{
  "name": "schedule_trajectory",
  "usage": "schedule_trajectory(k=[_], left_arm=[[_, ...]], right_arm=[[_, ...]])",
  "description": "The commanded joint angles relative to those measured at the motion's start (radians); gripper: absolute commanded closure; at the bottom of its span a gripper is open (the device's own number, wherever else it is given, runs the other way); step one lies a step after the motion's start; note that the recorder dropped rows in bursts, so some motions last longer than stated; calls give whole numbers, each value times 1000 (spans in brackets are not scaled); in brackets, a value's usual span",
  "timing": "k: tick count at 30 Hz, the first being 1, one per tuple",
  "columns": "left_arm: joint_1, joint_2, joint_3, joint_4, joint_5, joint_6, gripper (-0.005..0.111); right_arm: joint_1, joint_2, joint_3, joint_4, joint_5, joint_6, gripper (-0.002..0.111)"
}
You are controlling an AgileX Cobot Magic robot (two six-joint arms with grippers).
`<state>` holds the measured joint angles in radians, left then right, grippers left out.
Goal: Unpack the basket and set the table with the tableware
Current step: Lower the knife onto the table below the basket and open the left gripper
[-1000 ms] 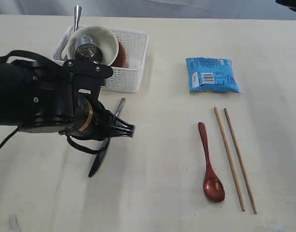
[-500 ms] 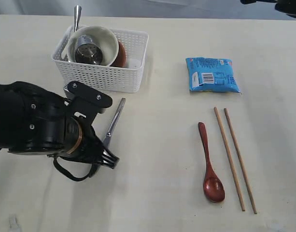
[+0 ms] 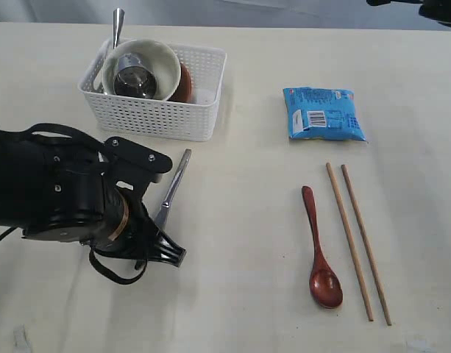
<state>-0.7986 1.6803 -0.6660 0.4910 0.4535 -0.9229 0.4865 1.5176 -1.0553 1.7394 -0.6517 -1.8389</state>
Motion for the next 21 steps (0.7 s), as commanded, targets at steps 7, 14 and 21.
schedule_trajectory(k=[7, 14, 21], left_arm=[[-1, -1, 7, -160, -26, 125, 107], [-57, -1, 7, -212, -59, 196, 107], [-61, -1, 7, -203, -23, 195, 107]], right_arm=[[-6, -6, 5, -14, 0, -5, 50], [-6, -6, 5, -14, 0, -5, 50], [-6, -6, 5, -14, 0, -1, 50]])
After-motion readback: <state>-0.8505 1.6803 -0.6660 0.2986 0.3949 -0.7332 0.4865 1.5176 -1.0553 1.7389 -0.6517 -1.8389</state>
